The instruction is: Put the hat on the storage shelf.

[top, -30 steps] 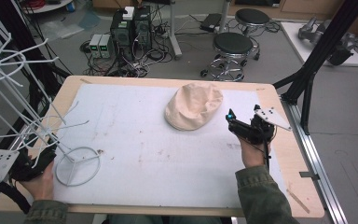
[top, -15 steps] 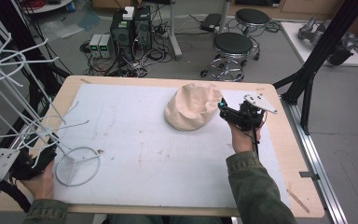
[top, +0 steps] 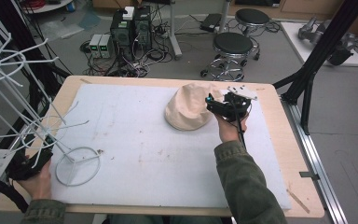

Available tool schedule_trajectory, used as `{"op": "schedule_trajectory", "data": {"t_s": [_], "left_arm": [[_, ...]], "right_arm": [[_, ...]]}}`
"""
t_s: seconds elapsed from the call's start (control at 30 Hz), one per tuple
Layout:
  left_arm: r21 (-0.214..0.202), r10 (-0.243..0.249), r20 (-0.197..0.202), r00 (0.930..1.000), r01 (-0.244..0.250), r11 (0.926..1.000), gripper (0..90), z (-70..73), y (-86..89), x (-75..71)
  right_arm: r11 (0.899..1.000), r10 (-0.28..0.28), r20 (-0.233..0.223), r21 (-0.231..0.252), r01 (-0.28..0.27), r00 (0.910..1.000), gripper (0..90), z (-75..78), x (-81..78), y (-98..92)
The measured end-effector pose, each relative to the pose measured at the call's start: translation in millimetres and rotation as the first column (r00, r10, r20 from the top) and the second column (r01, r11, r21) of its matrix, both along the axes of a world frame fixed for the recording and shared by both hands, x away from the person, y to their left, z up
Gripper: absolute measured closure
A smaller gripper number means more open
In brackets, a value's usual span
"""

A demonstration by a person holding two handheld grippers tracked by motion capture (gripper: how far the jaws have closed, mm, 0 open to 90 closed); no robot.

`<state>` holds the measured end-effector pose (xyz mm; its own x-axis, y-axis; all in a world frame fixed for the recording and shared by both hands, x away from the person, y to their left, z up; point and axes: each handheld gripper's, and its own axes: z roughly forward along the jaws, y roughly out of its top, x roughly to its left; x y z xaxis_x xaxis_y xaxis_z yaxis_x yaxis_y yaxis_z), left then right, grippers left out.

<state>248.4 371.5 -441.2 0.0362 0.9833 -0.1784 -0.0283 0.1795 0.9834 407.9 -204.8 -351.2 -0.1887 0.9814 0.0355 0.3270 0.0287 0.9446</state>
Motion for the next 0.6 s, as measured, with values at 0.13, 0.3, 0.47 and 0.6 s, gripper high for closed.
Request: {"op": "schedule_trajectory", "data": {"t_s": [0.13,0.3,0.47,0.6], "left_arm": [[0.002,0.001,0.009,1.0,-0.001,1.0,30.0,0.8,-0.8,-0.6],[0.003,0.0,0.008,1.0,0.0,1.0,30.0,0.3,-0.9,-0.5],[0.002,-0.001,0.01,1.0,0.001,1.0,29.9,0.3,-0.6,-1.1],[-0.001,0.0,0.01,1.0,0.0,1.0,29.9,0.1,-0.2,-1.3]], "right_arm": [[0.999,-0.038,-0.036,-0.004,0.038,0.9986,6.7,-1.0,9.4,10.8],[0.998,-0.068,-0.07,0.003,0.068,0.9953,6.7,-2.4,21.2,20.8],[0.998,-0.071,-0.092,-0.006,0.07,0.9932,6.7,-8.0,28.9,28.3],[0.998,-0.069,-0.115,-0.007,0.068,0.991,6.6,-13.3,31.3,31.9]]}}
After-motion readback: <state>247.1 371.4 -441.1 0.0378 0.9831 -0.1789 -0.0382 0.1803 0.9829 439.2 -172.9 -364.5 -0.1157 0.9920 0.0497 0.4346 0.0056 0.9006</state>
